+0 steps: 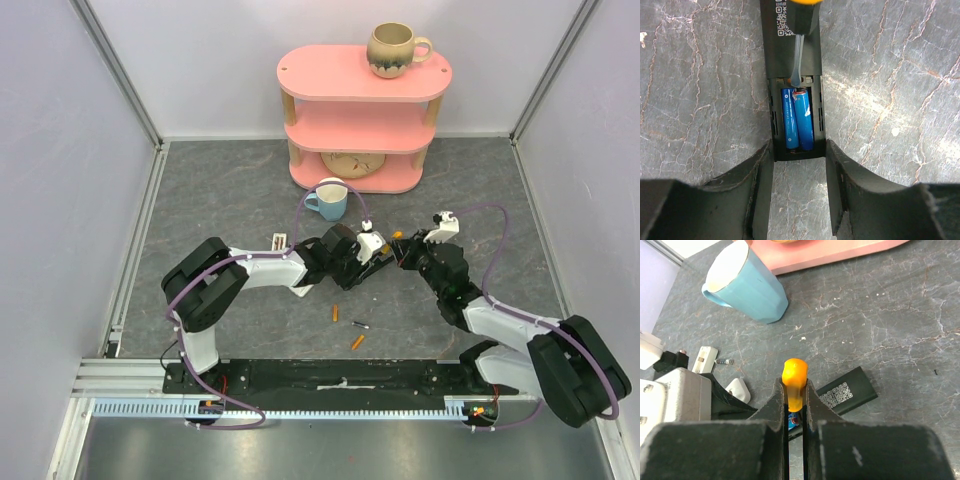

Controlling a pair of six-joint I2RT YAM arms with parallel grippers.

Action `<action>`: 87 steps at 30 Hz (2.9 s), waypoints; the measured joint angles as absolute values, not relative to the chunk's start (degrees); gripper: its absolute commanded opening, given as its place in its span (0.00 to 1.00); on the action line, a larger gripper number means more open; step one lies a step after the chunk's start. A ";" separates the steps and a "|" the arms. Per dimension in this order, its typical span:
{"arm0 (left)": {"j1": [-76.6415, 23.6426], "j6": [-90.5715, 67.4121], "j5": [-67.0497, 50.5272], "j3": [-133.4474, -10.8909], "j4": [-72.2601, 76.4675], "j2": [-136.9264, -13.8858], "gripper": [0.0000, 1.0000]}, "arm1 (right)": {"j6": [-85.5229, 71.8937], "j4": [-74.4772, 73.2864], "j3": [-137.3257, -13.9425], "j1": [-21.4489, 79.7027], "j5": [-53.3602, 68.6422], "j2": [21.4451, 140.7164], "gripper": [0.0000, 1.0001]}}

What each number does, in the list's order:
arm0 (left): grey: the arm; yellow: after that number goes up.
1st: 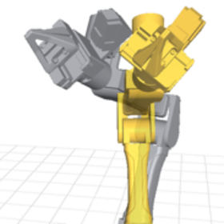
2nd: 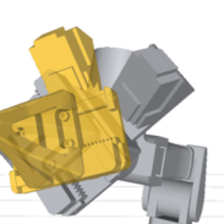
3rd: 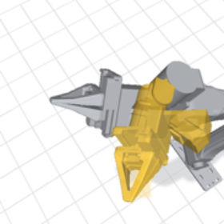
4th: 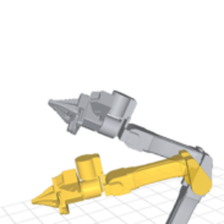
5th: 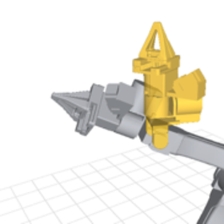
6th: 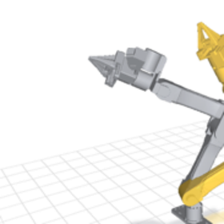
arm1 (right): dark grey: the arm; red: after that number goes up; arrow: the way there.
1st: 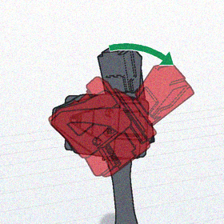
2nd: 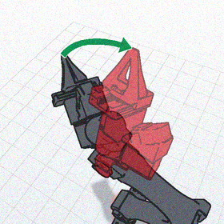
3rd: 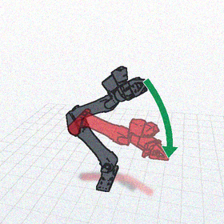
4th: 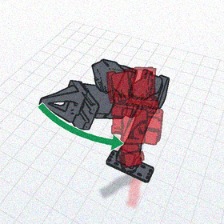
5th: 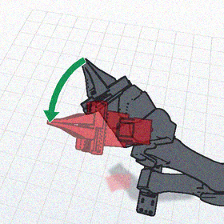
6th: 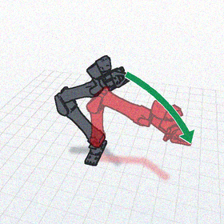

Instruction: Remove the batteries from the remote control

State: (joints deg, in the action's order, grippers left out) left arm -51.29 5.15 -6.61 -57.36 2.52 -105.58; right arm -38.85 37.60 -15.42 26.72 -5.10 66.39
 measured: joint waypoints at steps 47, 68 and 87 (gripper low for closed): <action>-51.24 5.10 -6.63 -57.47 2.33 -105.60 0.33 | -38.94 35.88 -15.40 26.50 -5.78 64.62 0.00; -51.18 5.10 -6.57 -57.71 1.85 -105.65 0.32 | -40.95 40.03 -15.31 26.35 -2.83 68.79 0.00; -46.50 2.83 -9.76 -49.21 4.43 -98.89 0.64 | -45.47 39.44 -15.31 29.52 2.85 67.59 0.00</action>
State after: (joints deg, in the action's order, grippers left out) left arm -46.50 2.83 -9.76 -49.21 4.43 -98.89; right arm -45.47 39.44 -15.31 29.52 2.85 67.59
